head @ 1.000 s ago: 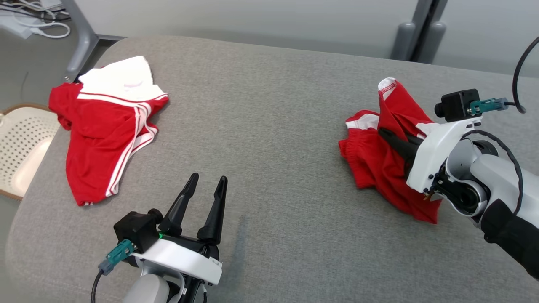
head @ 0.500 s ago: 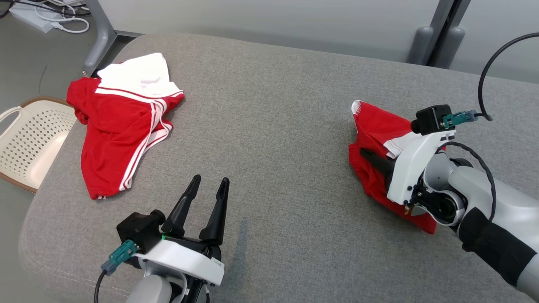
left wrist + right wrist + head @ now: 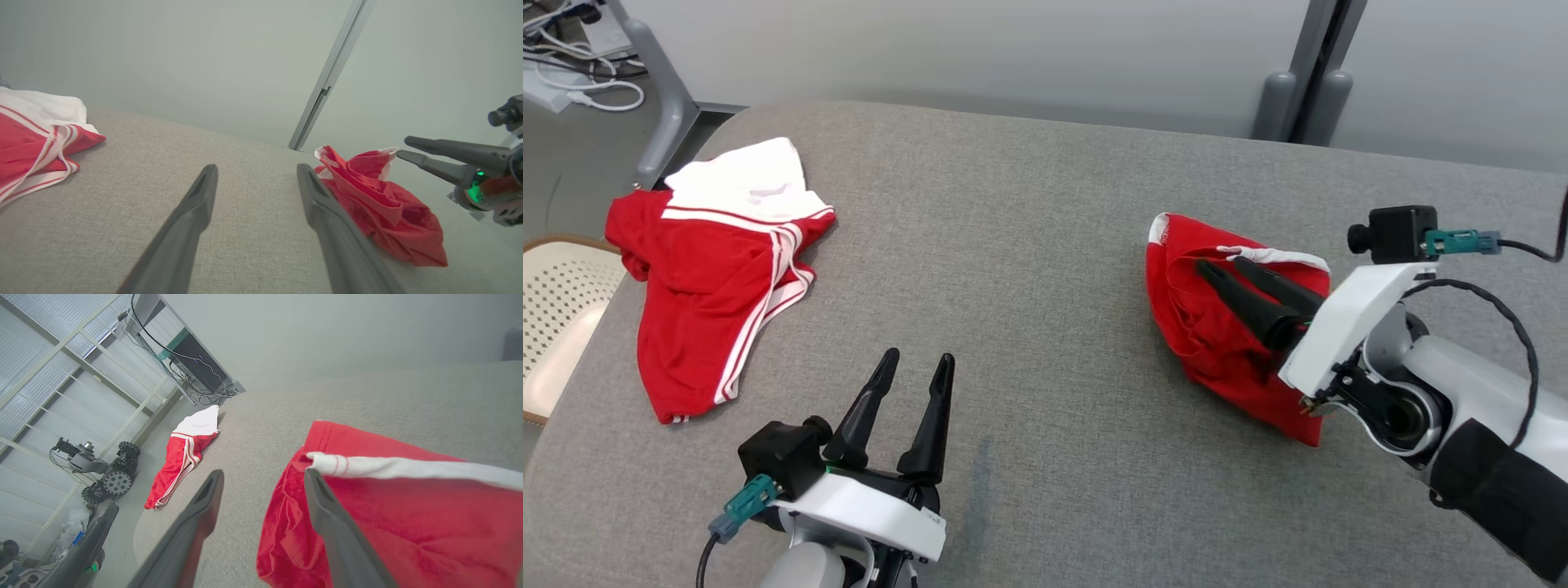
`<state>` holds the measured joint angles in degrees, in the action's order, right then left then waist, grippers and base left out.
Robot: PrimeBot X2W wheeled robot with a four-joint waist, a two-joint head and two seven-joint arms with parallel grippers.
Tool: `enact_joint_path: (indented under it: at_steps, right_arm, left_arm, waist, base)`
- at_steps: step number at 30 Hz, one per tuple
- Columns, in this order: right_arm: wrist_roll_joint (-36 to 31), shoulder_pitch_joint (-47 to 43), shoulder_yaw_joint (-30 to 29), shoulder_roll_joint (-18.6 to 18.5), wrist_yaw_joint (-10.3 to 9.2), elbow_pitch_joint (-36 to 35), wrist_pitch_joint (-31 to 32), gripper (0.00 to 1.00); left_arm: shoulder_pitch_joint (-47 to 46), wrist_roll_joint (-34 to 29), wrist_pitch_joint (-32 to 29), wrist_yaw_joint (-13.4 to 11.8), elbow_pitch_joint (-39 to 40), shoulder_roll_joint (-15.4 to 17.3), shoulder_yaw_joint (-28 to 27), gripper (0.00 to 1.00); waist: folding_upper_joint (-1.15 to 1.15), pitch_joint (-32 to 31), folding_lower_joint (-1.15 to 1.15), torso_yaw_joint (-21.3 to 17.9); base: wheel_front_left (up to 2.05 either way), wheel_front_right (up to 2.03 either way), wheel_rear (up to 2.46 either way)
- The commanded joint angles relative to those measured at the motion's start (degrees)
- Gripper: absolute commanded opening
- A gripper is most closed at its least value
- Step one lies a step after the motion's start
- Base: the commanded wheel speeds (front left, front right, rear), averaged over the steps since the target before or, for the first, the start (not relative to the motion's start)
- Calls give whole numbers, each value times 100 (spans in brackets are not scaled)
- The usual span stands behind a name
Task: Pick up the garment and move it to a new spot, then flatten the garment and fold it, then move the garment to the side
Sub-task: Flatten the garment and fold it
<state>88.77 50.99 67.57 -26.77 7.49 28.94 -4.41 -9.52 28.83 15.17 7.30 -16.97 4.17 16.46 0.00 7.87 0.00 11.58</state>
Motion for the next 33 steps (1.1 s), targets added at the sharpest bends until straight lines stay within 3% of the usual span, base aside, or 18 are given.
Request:
enact_joint_path:
  at_steps: [1,7,14,22,23,24,28,33]
  right_arm:
    - [23,-128,-42,-171,2,-141,-124,100]
    - [198,-479,-377,-669,2,-688,-602,100]
    - [-128,-863,-454,-1063,2,-618,-942,100]
    - [-643,-929,-300,-816,2,-211,-1042,100]
    - [-695,-892,-295,-759,2,-165,-1045,94]
    - [-766,-844,-273,-716,2,-107,-1039,66]
    - [-1034,-696,-167,-695,2,155,-1048,0]
    - [-1288,-489,80,-558,2,543,-856,0]
  left_arm:
    - [90,-14,10,20,25,14,-20,100]
    - [121,-36,10,21,35,50,-20,100]
    - [195,-50,10,21,60,73,-9,100]
    - [170,-29,10,17,85,36,19,100]
    - [157,-22,10,17,88,28,24,100]
    - [144,-15,10,18,88,25,26,100]
    - [90,0,10,18,64,7,27,100]
    - [92,-1,10,19,50,-18,38,100]
  waist:
    - [0,-55,0,-105]
    - [0,-113,0,-303]
    - [0,-154,0,-420]
    - [0,-102,0,-428]
    - [0,-85,0,-412]
    - [0,-71,0,-395]
    - [0,-33,0,-295]
    - [0,-5,0,-177]
  base:
    - [0,0,0]
    - [0,0,0]
    - [0,0,0]
    - [0,0,0]
    - [0,0,0]
    - [0,0,0]
    - [0,0,0]
    - [0,0,0]
